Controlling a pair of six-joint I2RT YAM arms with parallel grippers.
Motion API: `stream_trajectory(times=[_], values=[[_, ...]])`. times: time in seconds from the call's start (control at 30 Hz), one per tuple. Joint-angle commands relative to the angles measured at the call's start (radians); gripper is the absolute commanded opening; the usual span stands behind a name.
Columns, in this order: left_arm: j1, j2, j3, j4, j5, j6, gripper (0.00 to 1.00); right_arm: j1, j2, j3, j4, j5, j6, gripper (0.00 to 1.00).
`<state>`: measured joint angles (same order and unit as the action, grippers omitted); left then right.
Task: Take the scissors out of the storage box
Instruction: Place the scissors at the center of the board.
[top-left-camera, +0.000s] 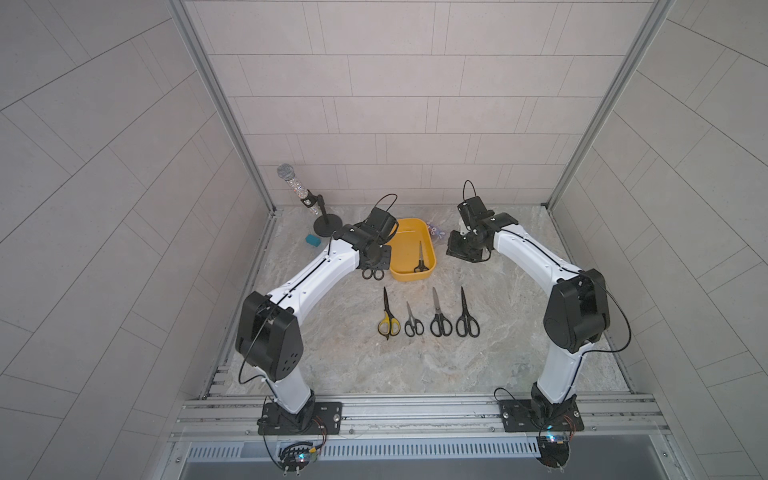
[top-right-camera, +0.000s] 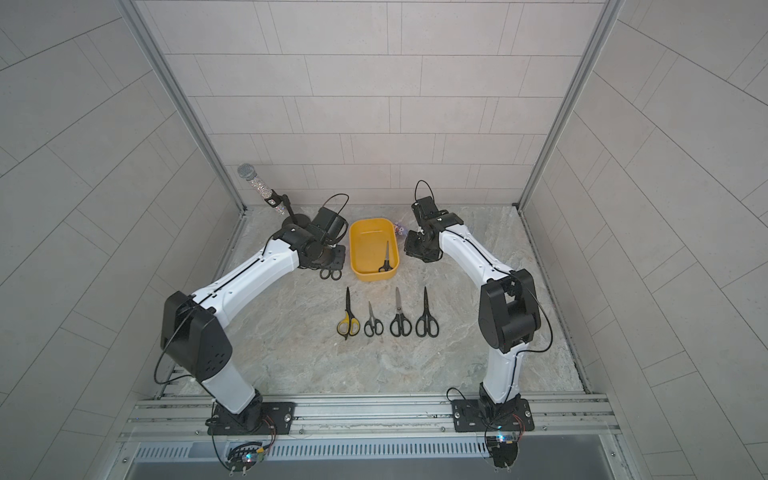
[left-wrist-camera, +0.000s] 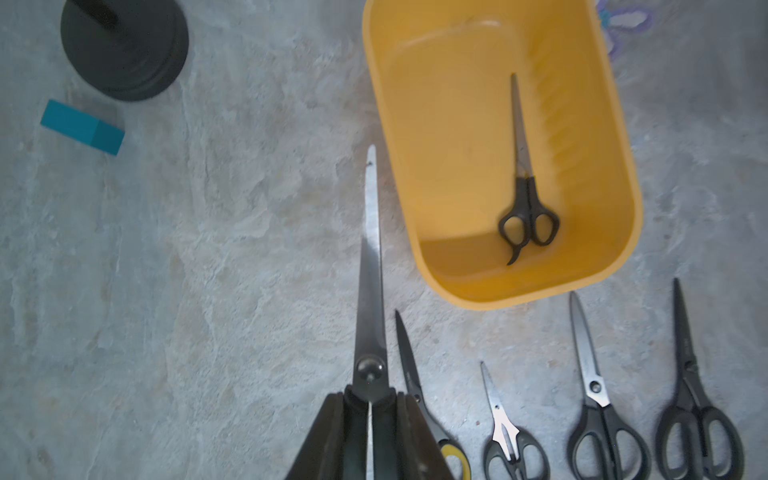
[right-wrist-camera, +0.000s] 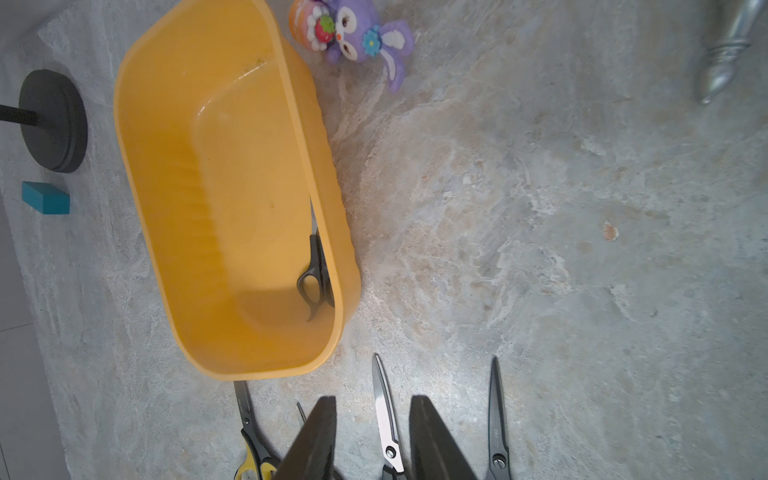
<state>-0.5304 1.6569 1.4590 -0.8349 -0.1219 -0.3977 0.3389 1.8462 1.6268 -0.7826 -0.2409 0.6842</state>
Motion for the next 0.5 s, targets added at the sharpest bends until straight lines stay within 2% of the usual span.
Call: stream_trajectory(times=[0.0,0.27,0.47], values=[[-0.002,-0.069,-0.097,0.055,-0.041,-0.063,0.0,0.026,-0.033,0.022,-0.021,0.023,-0.009,0.35],[-0.002,-0.176,-0.308,0.089,-0.073,-0.142,0.0,0.079,-0.024,0.022,-0.016,0.032,-0.002,0.35],[-0.003,-0.222,-0.446,0.139,-0.053,-0.217,0.0,0.096,-0.027,0.019,-0.015,0.042,0.0,0.35]])
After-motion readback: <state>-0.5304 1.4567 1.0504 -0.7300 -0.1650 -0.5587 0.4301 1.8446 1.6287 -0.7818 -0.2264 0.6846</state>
